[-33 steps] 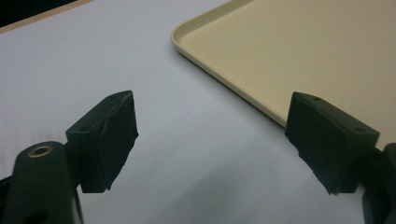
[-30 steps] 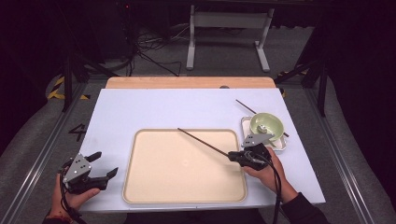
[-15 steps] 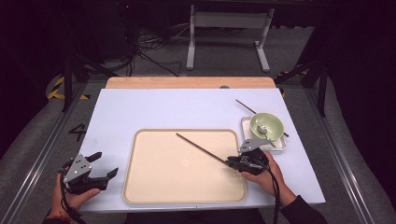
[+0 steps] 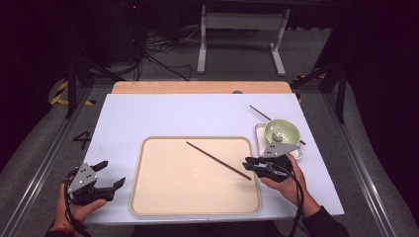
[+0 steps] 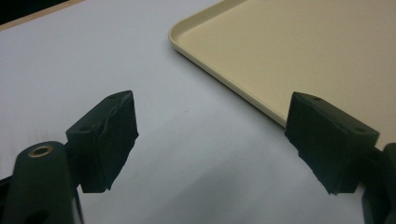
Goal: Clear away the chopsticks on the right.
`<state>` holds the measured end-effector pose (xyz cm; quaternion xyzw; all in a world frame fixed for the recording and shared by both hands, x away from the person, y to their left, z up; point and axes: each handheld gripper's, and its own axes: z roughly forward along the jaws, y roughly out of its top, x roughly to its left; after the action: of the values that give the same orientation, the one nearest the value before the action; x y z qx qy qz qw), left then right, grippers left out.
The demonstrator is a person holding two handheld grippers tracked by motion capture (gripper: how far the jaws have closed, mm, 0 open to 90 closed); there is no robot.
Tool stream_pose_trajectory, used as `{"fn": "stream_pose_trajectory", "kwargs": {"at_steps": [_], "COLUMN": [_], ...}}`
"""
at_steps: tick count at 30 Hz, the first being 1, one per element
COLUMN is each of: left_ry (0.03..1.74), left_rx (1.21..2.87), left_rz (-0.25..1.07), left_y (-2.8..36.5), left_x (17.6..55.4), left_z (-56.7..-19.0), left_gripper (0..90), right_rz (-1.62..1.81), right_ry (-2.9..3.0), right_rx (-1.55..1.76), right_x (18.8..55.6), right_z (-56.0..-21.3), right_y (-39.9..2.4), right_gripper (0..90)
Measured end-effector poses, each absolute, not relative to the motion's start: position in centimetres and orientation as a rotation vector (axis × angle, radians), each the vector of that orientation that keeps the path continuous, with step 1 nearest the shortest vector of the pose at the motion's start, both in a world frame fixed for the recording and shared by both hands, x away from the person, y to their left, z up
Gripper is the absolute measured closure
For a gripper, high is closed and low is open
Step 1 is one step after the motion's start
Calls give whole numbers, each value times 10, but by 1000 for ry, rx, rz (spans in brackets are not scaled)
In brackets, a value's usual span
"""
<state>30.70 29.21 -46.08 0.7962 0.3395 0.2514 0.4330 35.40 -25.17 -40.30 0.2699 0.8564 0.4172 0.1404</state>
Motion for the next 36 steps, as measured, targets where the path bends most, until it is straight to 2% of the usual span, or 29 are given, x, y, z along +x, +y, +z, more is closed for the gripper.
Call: {"fn": "stream_pose_trajectory", "kwargs": {"at_steps": [11,22,29,36], "left_ry": [850,844,844,843], "left_rx": [1984,1990,1988,1988], "left_rz": [630,626,623,622], "left_y": [293,292,292,292], "left_x": [307,307,307,308], "left_z": [-461,-461,-461,-461], "left_gripper": [178,176,176,176], "right_rz": [1224,1218,1189,1146], "right_ry": [2345,2178,2104,2022], "right_rx": [756,844,914,1033], "right_x": [348,350,352,360], "right_z": [-367,-343,-337,-342], "right_y": [-273,-311,-337,-367], "right_gripper": [681,508,415,401]}}
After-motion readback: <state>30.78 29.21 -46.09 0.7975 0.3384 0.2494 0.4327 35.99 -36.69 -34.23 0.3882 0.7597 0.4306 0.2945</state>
